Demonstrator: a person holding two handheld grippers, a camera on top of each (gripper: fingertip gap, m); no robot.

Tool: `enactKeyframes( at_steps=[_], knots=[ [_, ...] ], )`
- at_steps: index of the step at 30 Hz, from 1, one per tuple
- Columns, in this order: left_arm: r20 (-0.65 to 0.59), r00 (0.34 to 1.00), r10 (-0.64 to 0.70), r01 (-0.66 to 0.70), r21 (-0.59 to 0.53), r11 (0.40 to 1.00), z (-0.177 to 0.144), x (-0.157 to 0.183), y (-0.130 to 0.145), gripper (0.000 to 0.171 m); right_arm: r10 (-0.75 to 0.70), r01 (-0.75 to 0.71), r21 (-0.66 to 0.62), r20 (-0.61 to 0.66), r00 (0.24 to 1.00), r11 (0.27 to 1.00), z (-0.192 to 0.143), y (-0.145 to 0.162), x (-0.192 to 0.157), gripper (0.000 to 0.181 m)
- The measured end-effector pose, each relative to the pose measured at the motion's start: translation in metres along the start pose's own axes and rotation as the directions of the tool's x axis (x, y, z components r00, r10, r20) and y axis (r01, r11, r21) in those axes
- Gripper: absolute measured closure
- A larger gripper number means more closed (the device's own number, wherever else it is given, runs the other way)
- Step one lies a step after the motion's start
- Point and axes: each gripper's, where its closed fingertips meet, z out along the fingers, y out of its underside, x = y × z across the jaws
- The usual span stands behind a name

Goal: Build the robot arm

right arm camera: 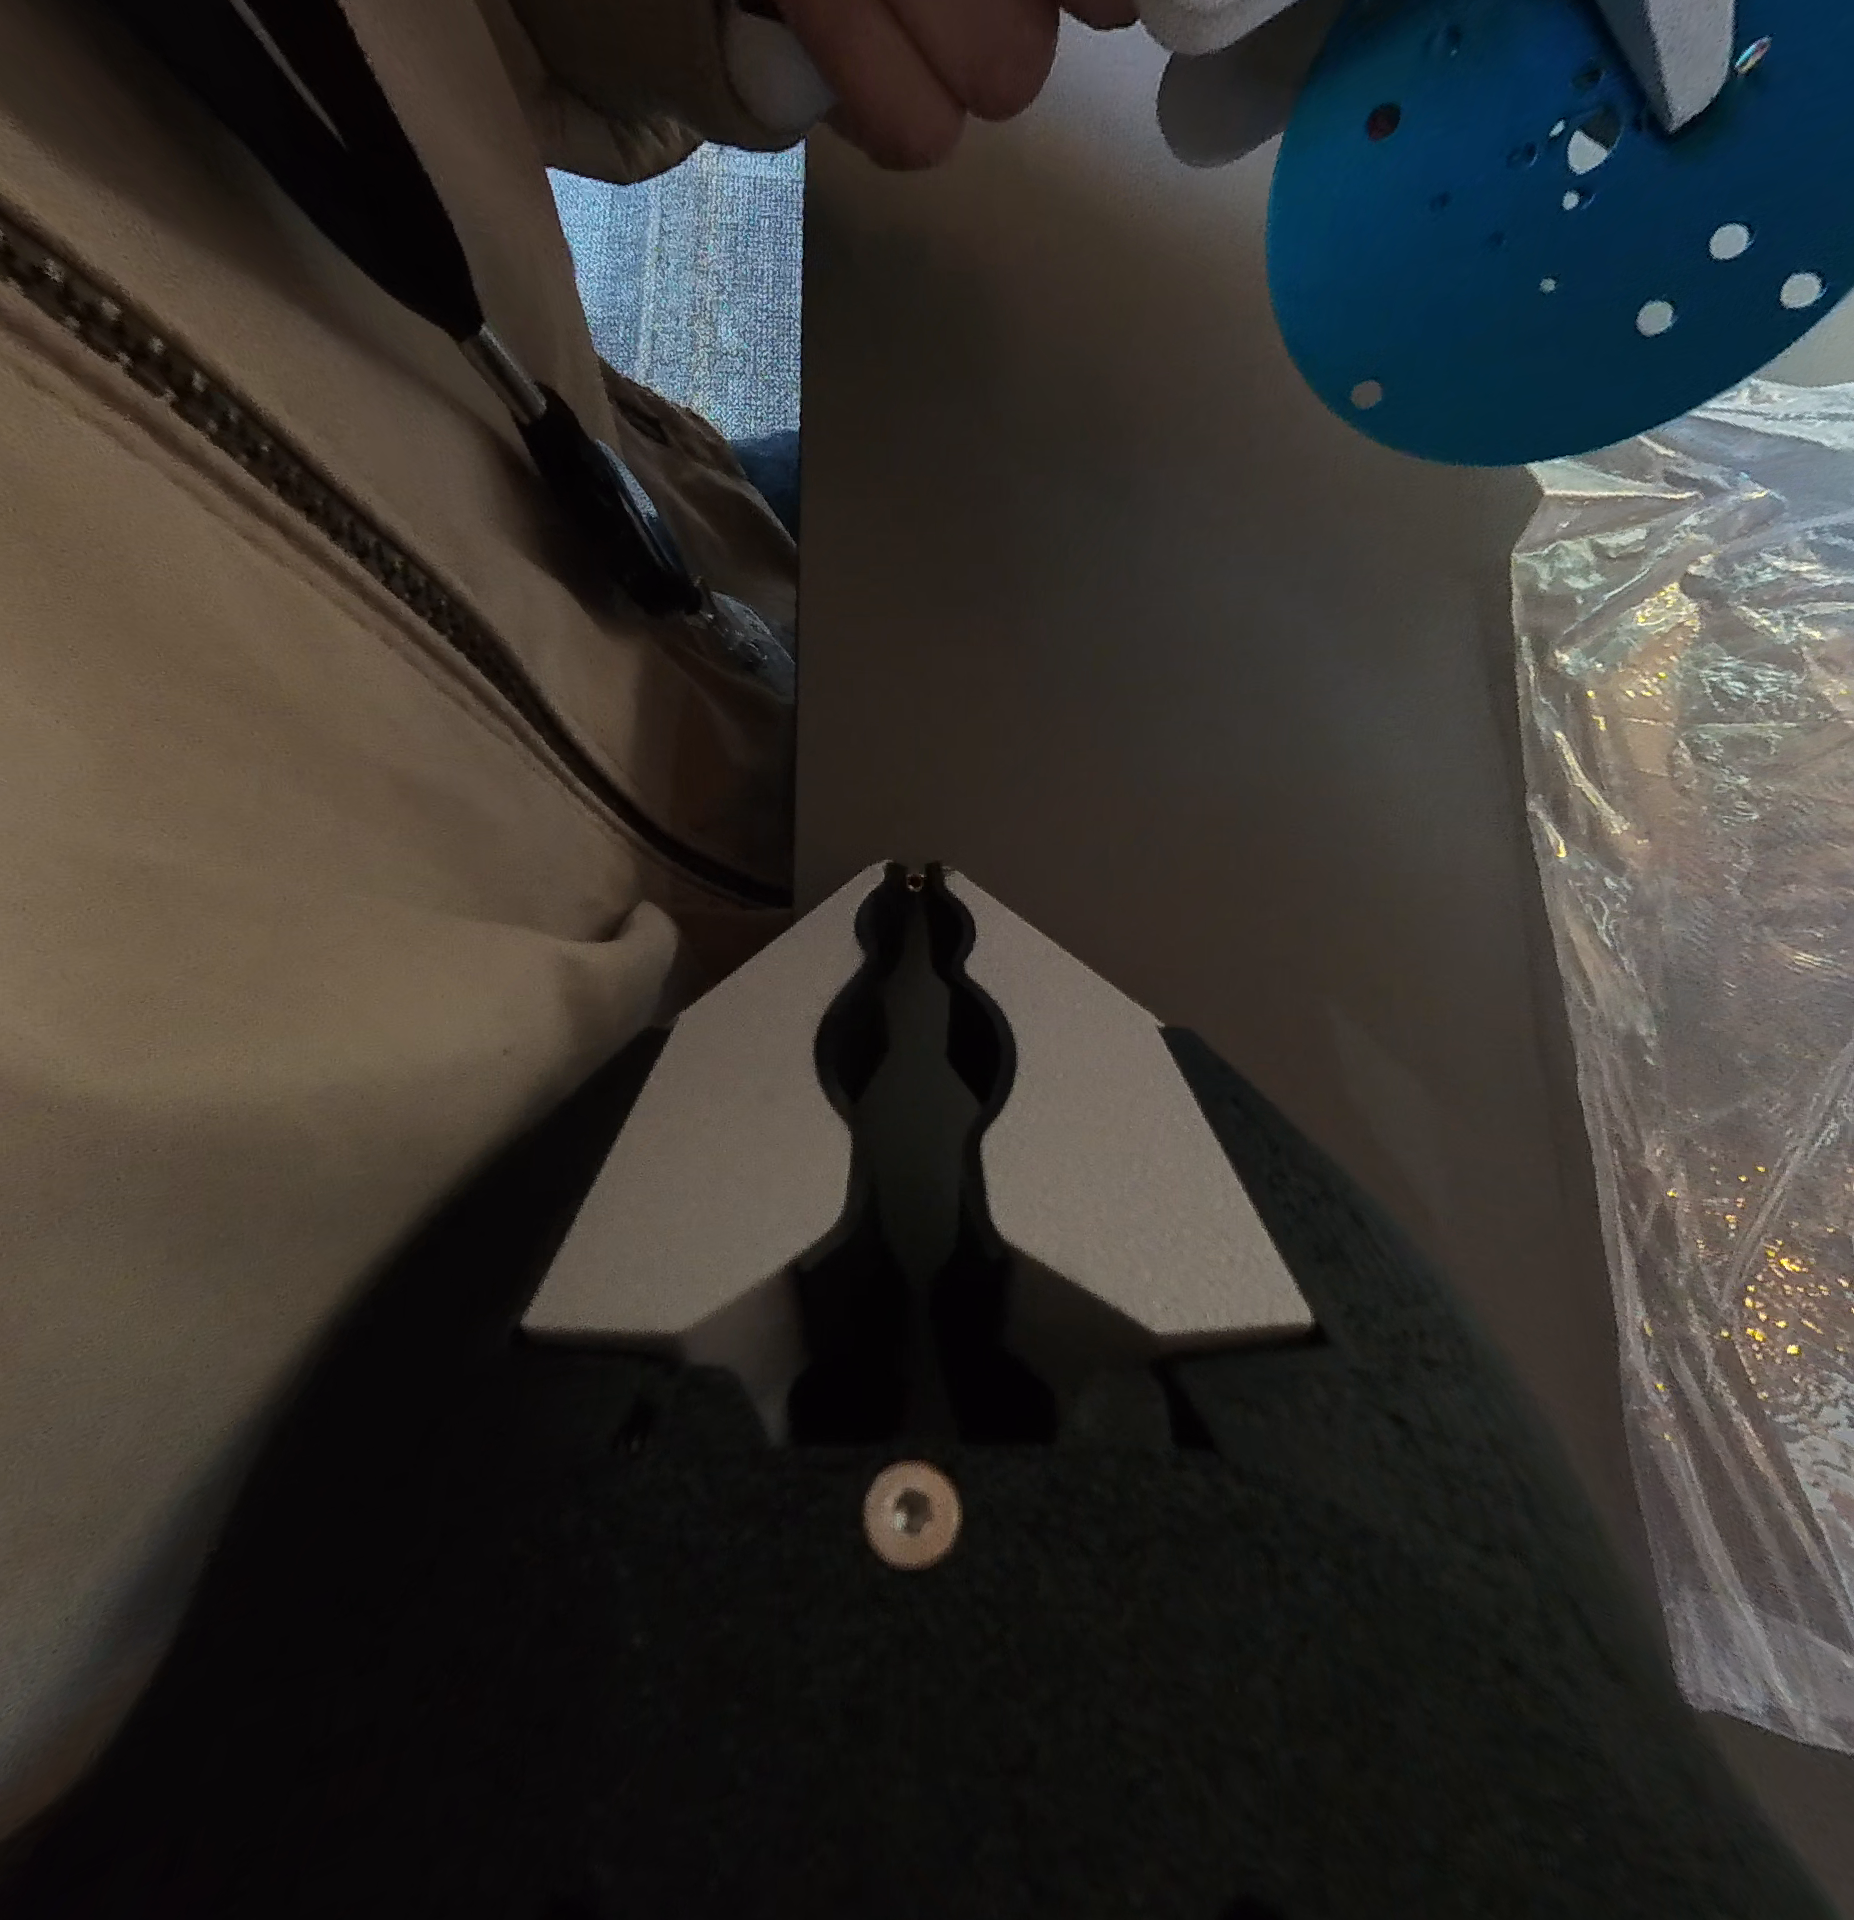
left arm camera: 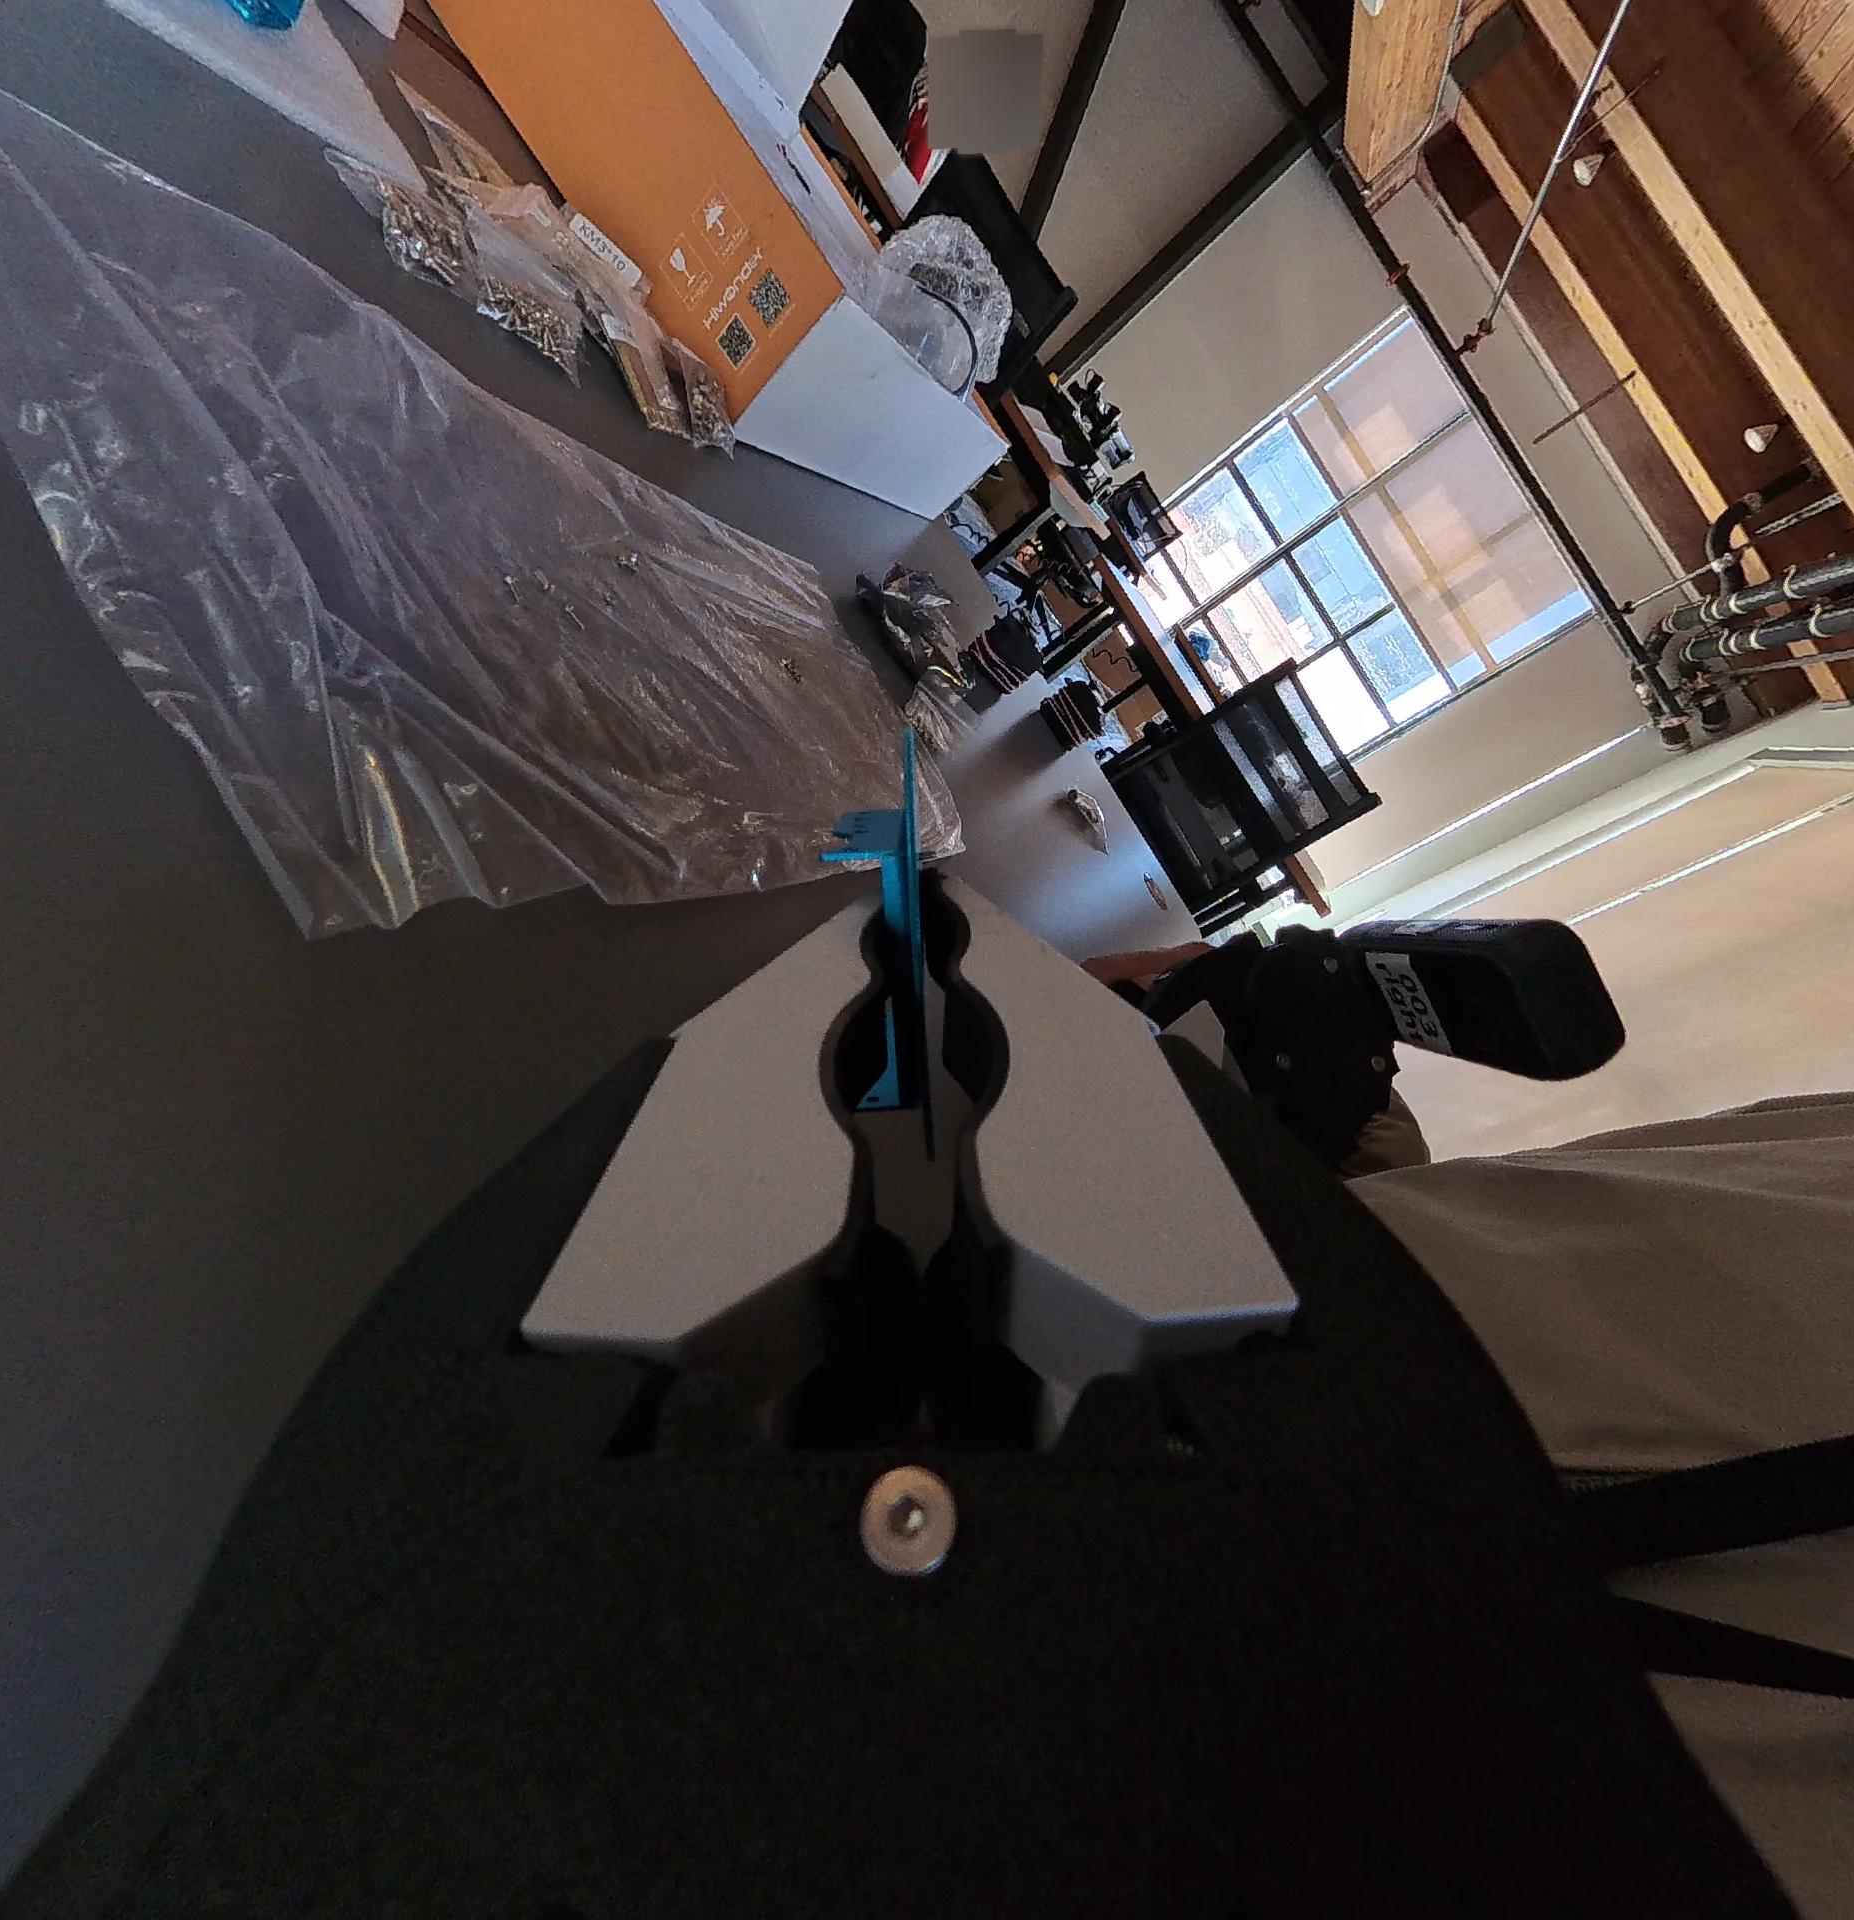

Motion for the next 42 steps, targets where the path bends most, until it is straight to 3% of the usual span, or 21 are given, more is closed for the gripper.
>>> enactKeyframes(
  at_steps=[14, 18, 24, 33, 42],
  knots=[
    [0.036, 0.999, -0.026, 0.027, -0.034, 0.999, 0.006, -0.009, 0.006, 0.170, 0.008, -0.003, 0.055, -0.091, 0.996, 0.998, -0.011, -0.005, 0.027, 0.179],
    [0.018, 0.999, -0.050, 0.051, -0.073, 0.996, 0.018, -0.009, 0.009, 0.170, 0.019, 0.003, 0.150, -0.145, 0.989, 0.989, -0.026, -0.025, 0.057, 0.179],
    [-0.127, 0.977, -0.173, 0.157, -0.130, 0.979, 0.041, 0.007, 0.008, 0.171, -0.014, 0.067, 0.267, -0.193, 0.981, 0.961, -0.041, -0.066, 0.109, 0.179],
    [-0.211, 0.925, -0.315, 0.277, -0.191, 0.942, 0.058, 0.010, 0.007, 0.171, -0.047, 0.045, 0.237, 0.004, 0.999, 0.970, -0.025, -0.070, 0.126, 0.179],
    [-0.212, 0.914, -0.345, 0.304, -0.204, 0.931, 0.061, 0.002, 0.005, 0.171, -0.012, -0.003, 0.229, 0.064, 0.998, 0.974, -0.020, -0.065, 0.134, 0.179]
  ],
)
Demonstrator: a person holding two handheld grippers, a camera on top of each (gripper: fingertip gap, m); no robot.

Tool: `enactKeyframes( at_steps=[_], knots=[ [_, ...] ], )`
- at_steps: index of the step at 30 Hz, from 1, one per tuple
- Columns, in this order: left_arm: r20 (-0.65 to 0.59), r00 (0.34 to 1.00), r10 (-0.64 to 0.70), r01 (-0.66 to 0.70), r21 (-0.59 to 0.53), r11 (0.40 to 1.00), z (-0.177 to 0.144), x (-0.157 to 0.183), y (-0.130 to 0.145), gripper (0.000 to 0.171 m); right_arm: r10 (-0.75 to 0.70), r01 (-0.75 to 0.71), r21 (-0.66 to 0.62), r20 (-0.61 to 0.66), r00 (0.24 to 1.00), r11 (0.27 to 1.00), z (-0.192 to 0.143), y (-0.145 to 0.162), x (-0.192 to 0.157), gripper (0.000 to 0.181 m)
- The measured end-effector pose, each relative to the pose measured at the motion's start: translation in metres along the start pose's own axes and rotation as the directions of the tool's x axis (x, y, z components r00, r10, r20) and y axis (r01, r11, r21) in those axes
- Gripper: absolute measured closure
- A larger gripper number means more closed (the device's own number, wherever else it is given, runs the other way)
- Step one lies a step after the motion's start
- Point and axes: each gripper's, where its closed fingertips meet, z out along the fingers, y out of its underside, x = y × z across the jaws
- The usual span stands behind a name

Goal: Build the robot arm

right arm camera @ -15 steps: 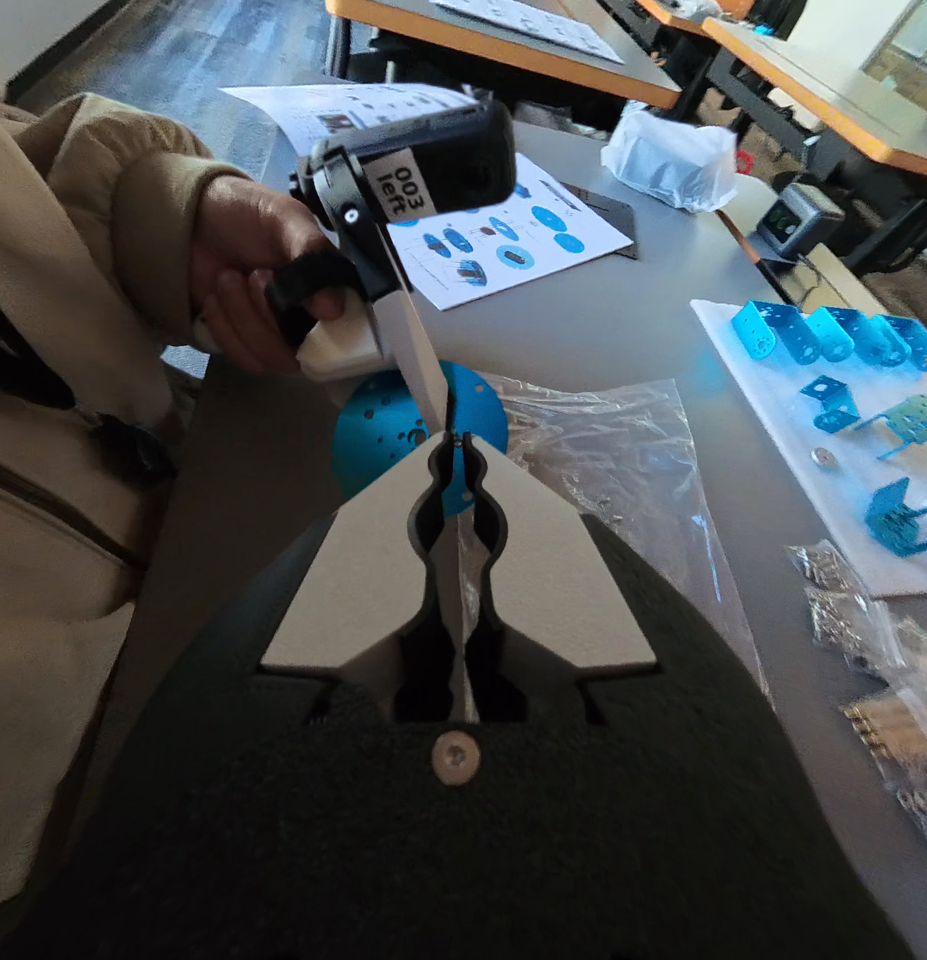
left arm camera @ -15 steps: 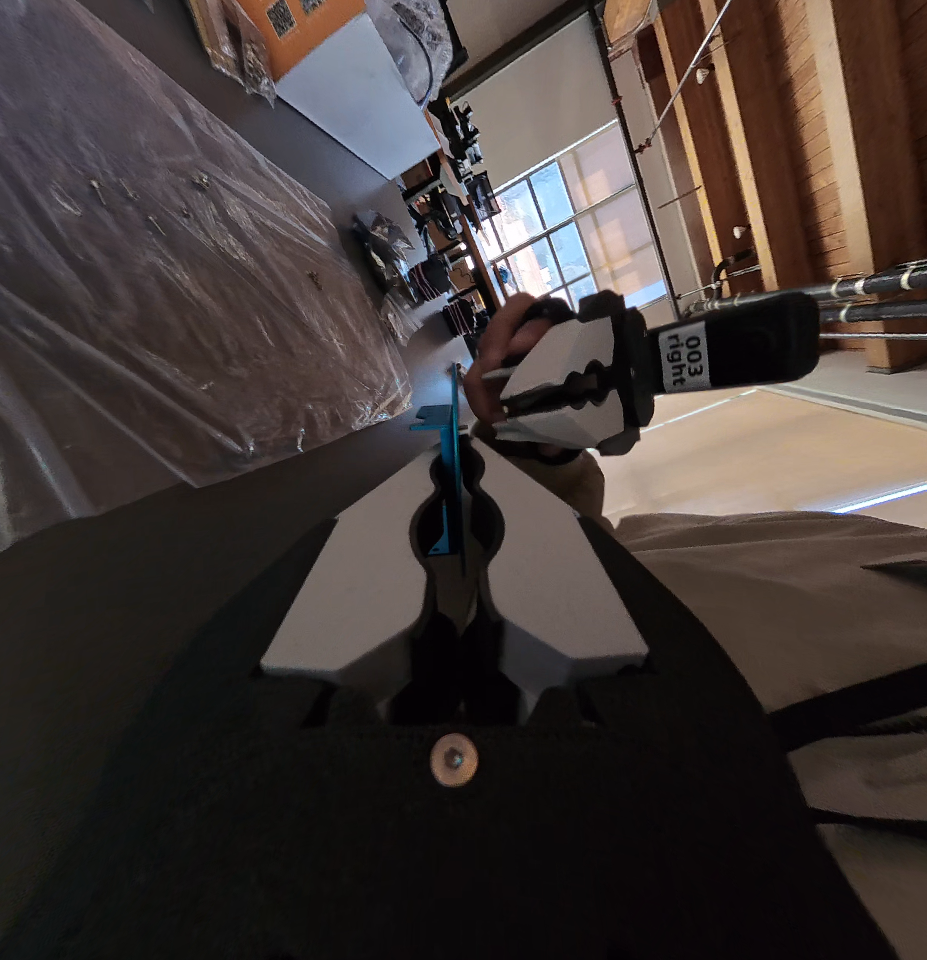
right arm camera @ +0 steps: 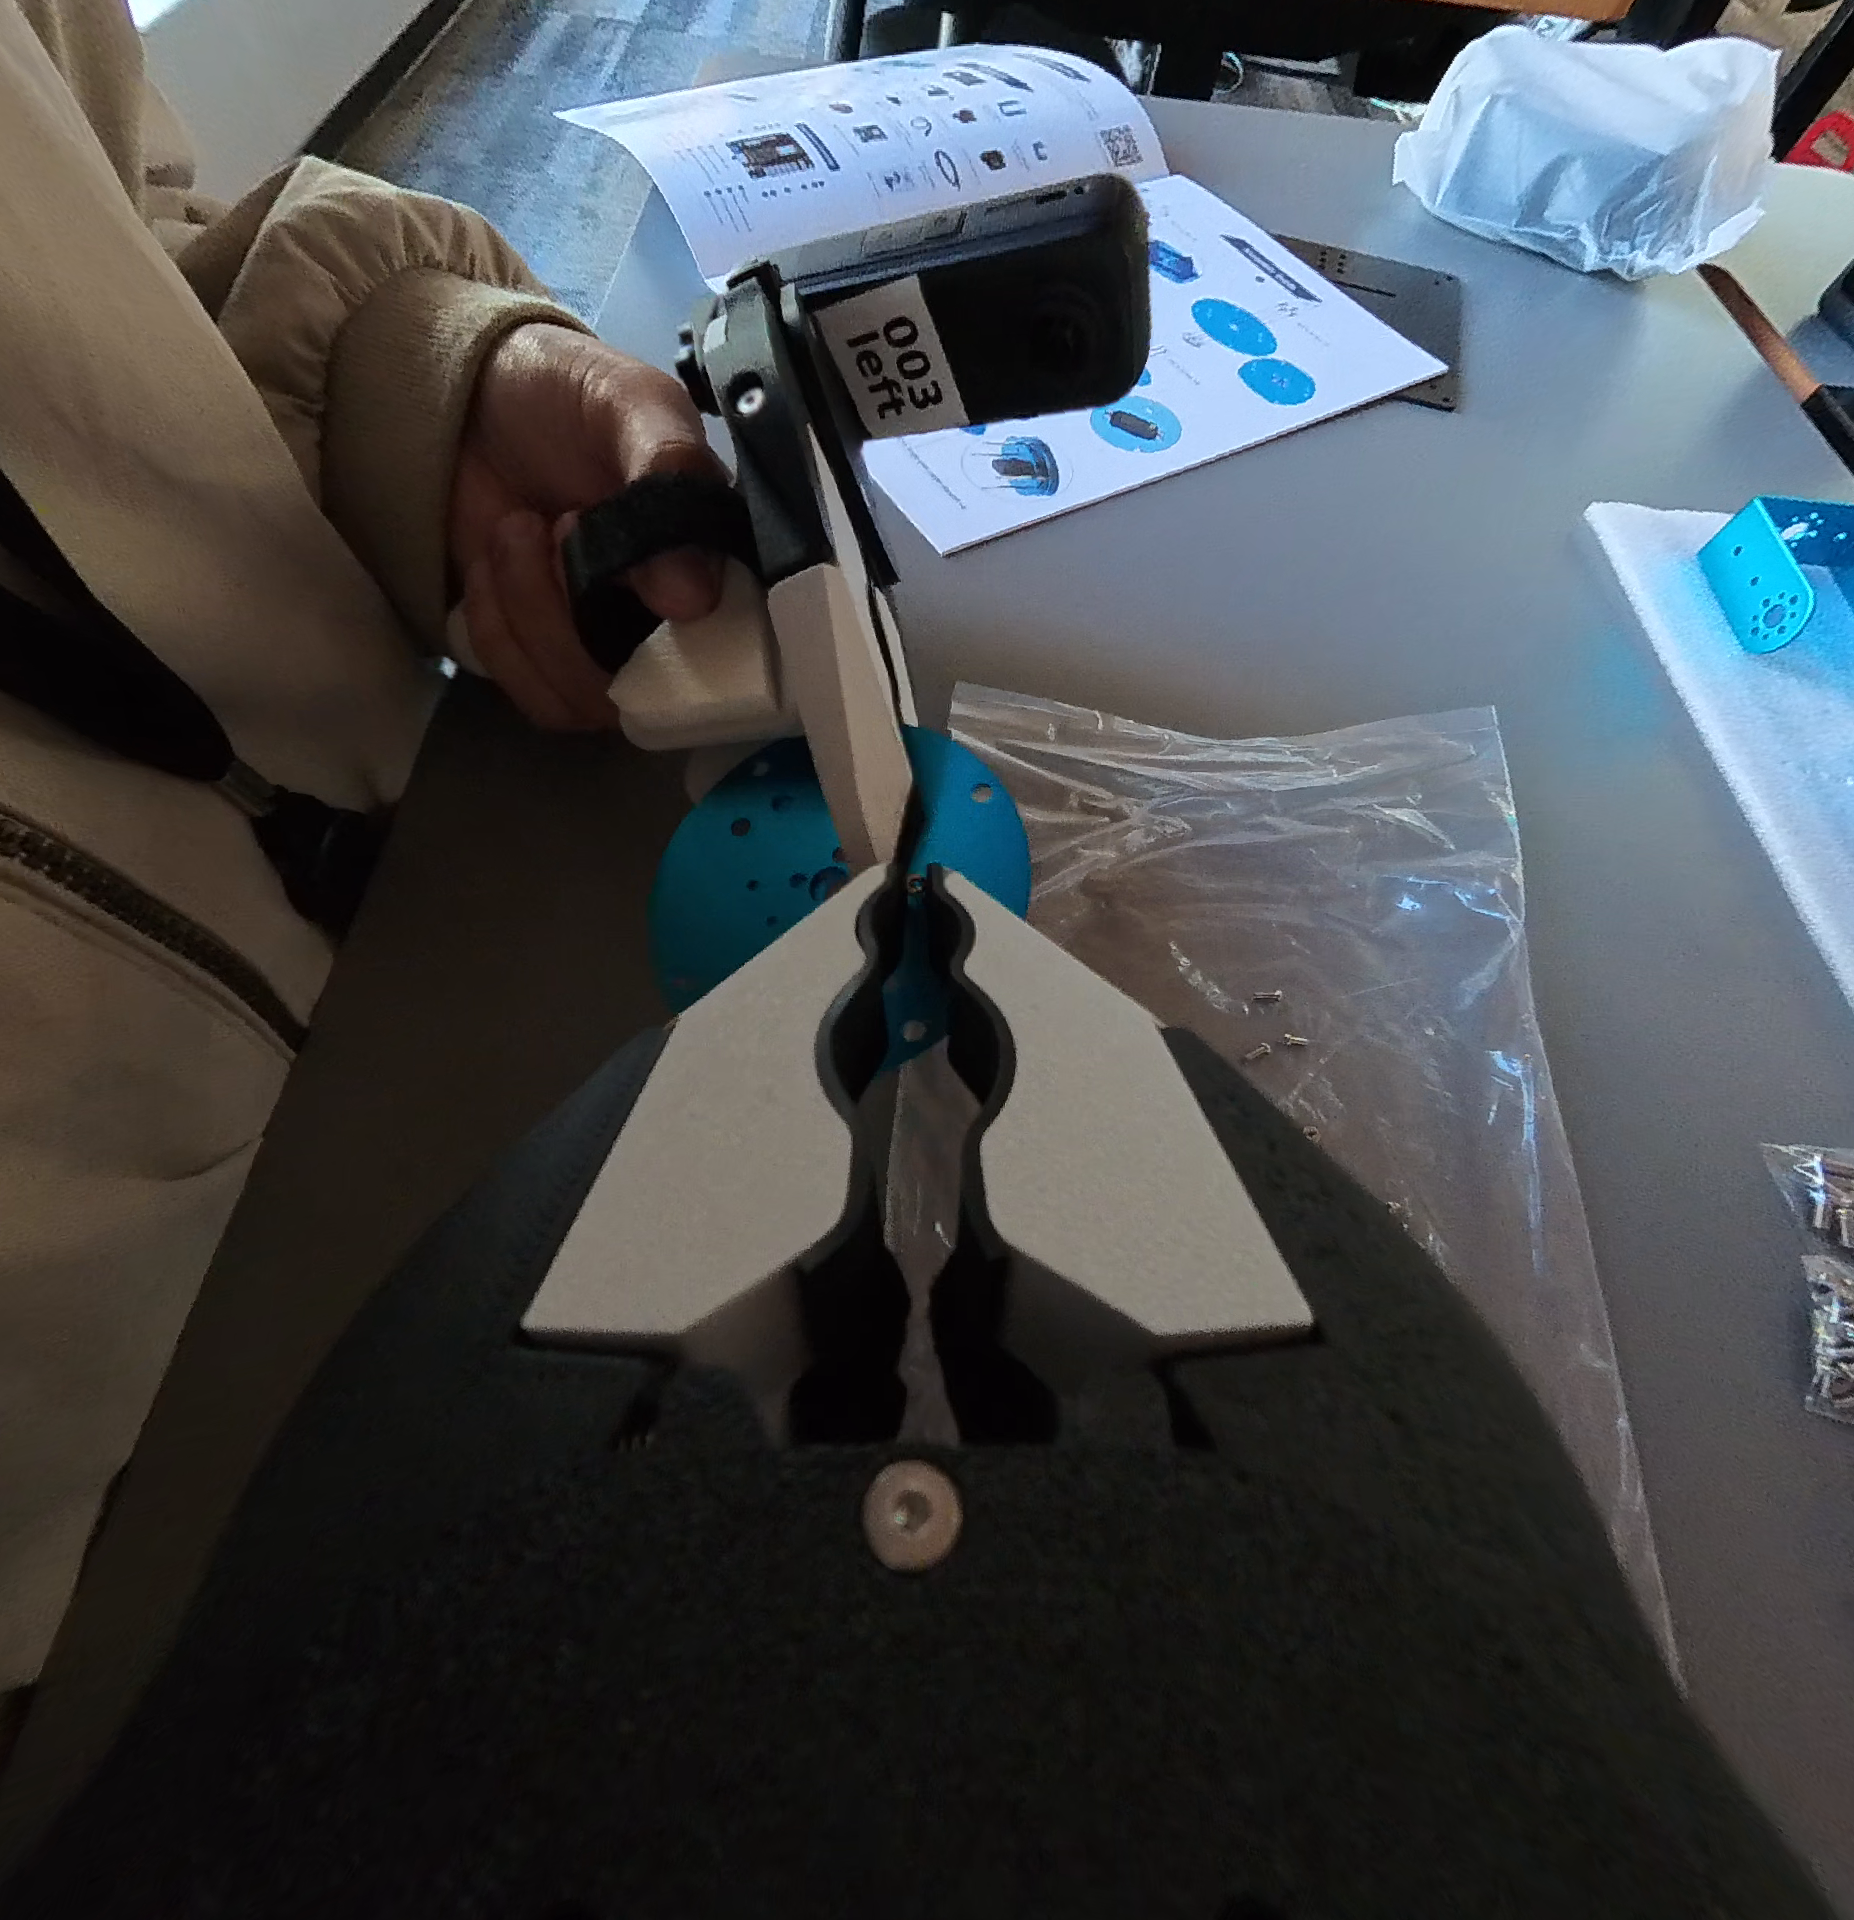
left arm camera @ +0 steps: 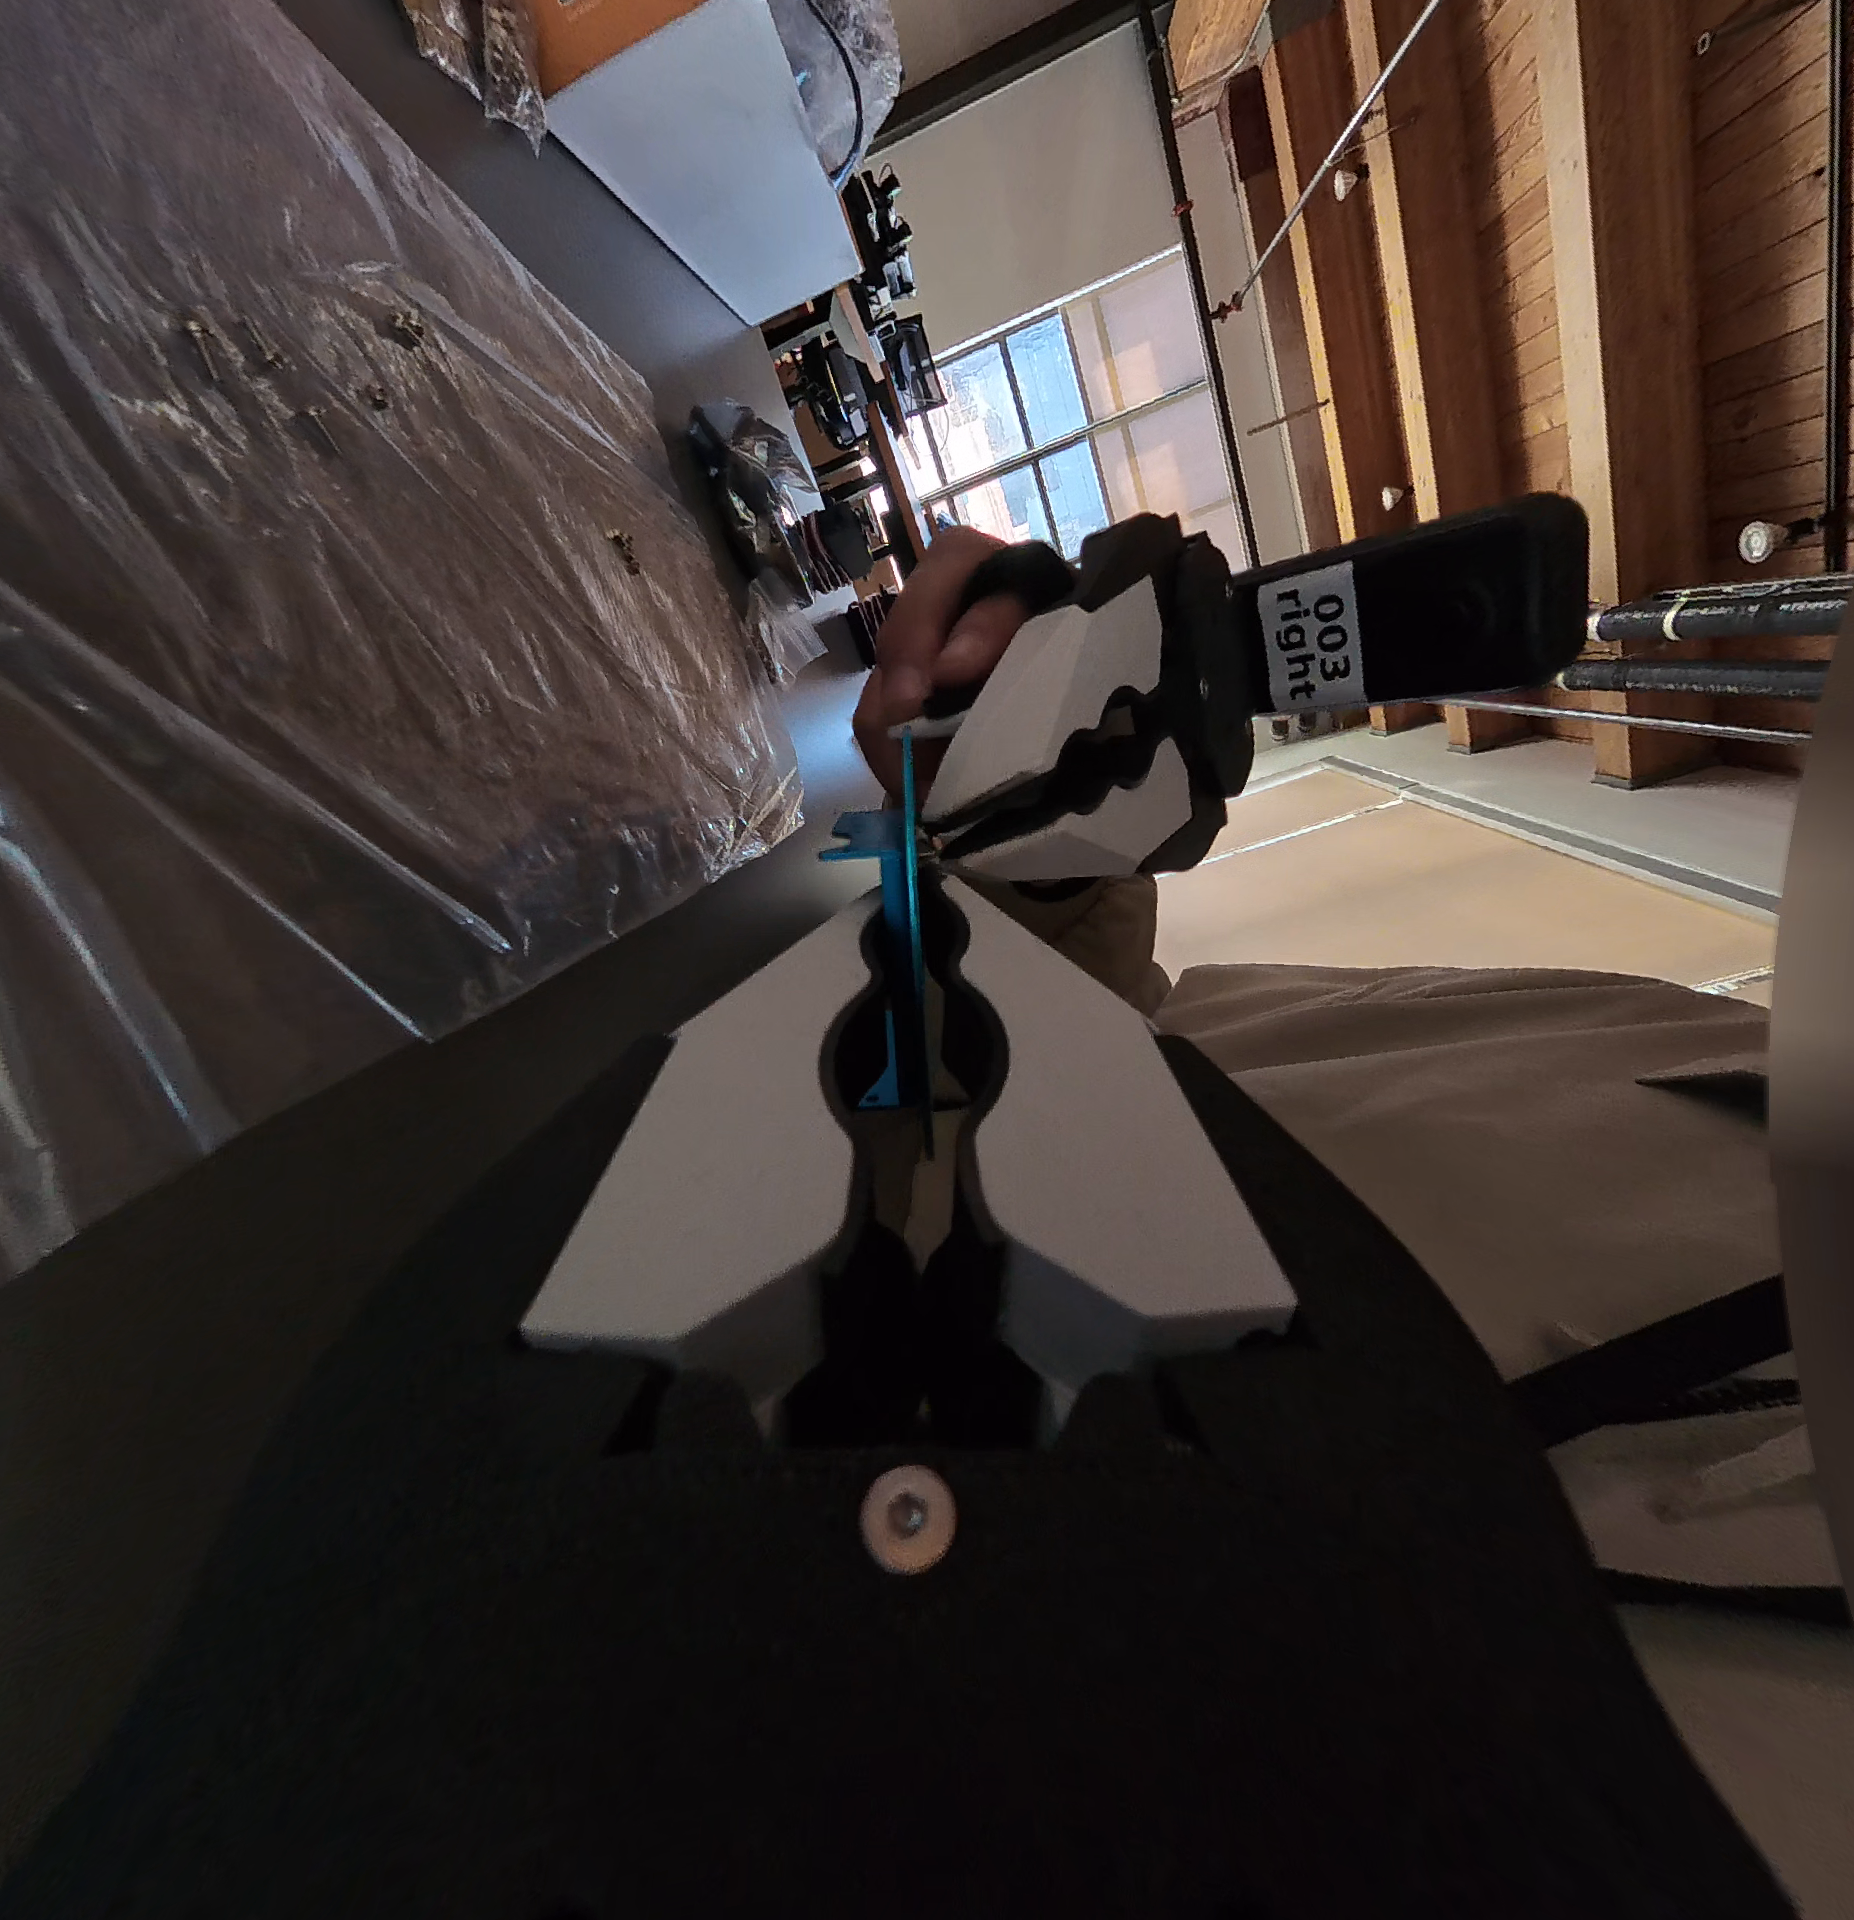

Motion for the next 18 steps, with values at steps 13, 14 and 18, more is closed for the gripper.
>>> enactKeyframes(
  at_steps=[13, 14, 18],
  knots=[
    [-0.013, 1.000, 0.011, -0.011, -0.010, 1.000, 0.0032, 0.0028, 0.0025, 0.171, 0.033, -0.033, -0.004, 0.050, 0.998, 0.999, -0.0030, -0.0008, -0.0026, 0.179],
    [-0.015, 1.000, 0.011, -0.011, -0.010, 1.000, 0.0031, 0.0032, 0.0024, 0.171, 0.035, -0.035, -0.002, 0.053, 0.998, 0.999, -0.0032, -0.0011, -0.0030, 0.179],
    [-0.020, 1.000, 0.008, -0.008, -0.010, 1.000, 0.0030, 0.0039, 0.0030, 0.171, 0.042, -0.042, -0.001, 0.065, 0.997, 0.999, -0.0034, -0.0014, -0.0038, 0.179]
  ],
)
